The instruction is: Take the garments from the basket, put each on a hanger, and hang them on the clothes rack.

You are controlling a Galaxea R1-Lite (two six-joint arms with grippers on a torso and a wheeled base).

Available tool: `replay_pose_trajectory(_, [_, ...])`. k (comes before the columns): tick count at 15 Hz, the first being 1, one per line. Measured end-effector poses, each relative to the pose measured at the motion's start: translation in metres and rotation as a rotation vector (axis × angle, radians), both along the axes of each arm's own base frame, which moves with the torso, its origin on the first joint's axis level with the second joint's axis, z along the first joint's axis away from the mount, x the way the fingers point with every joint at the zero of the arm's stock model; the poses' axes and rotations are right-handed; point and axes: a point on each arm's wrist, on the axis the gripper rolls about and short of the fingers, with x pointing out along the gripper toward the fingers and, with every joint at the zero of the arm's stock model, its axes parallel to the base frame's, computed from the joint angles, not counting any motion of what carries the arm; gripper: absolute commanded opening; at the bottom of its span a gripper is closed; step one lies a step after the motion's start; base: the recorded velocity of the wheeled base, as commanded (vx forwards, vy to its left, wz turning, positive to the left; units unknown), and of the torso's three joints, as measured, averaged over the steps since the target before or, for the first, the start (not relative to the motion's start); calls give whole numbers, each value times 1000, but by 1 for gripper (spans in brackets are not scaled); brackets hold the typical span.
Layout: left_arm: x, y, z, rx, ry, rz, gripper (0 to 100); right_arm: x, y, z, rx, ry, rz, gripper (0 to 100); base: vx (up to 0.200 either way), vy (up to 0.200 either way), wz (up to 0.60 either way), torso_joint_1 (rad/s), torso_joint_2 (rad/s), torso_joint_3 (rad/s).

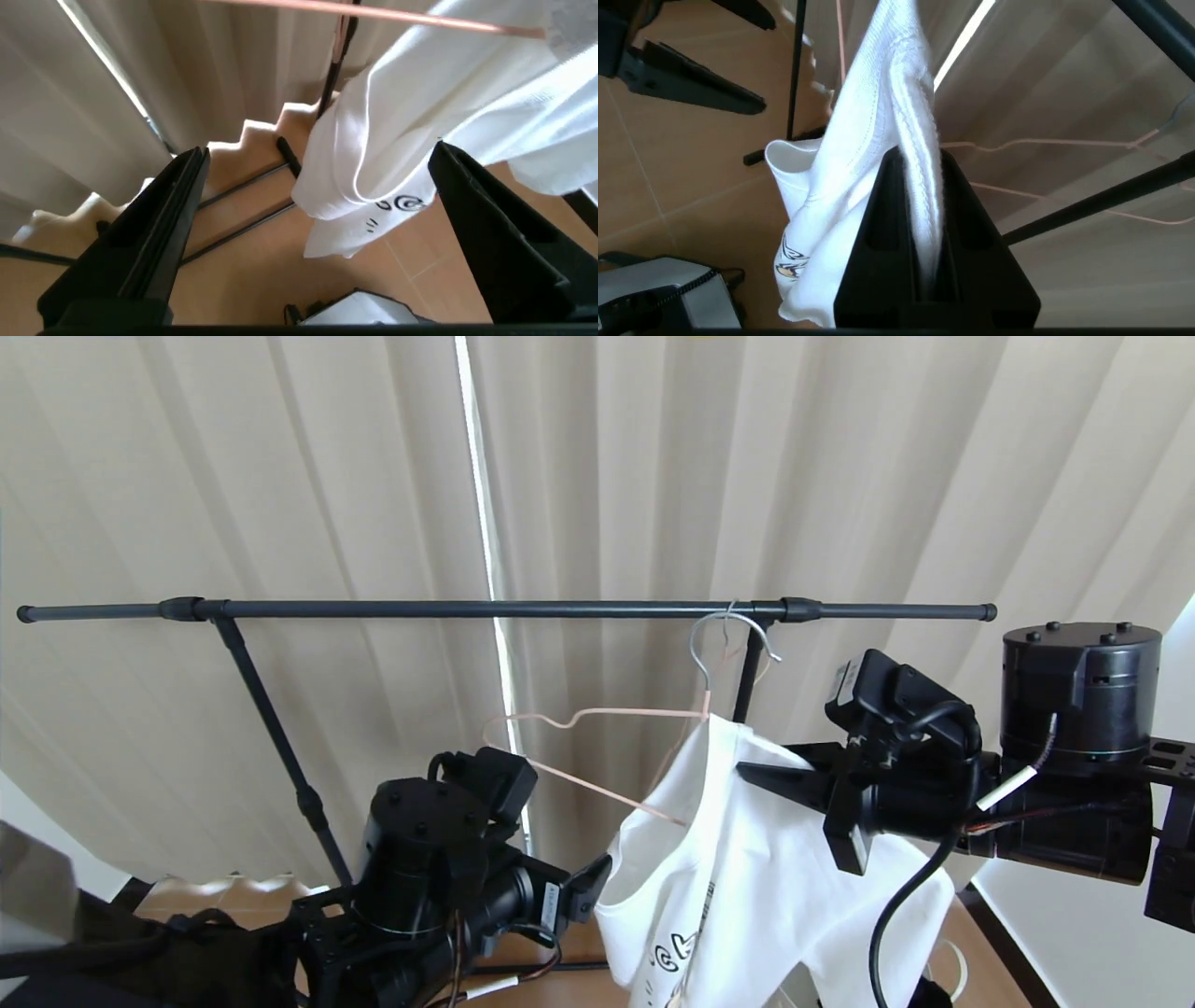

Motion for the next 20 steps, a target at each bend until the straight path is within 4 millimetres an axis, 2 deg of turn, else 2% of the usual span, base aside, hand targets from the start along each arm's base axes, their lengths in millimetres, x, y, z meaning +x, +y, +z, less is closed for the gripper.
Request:
replay_pose_trajectory(4, [4,-11,-22,41,-6,34,100,-6,2,3,6,-9,17,0,0,0,0,0,0,0])
replay_pose_trajectory(8, [2,-15,-33,69,18,21,100,-8,1,4,8,-13,19,0,0,0,0,0,0,0])
replay_pose_trajectory(18, [3,-16,-47,107,49,20,100,-12,-2,13,25,-41,15,0,0,0,0,0,0,0])
replay_pose_trajectory(19, [3,-17,-48,107,50,20,0,-12,-2,14,26,-43,14,0,0,0,0,0,0,0])
replay_pose_trajectory(20, [4,-16,-48,107,50,22,0,-12,-3,14,28,-45,14,0,0,0,0,0,0,0])
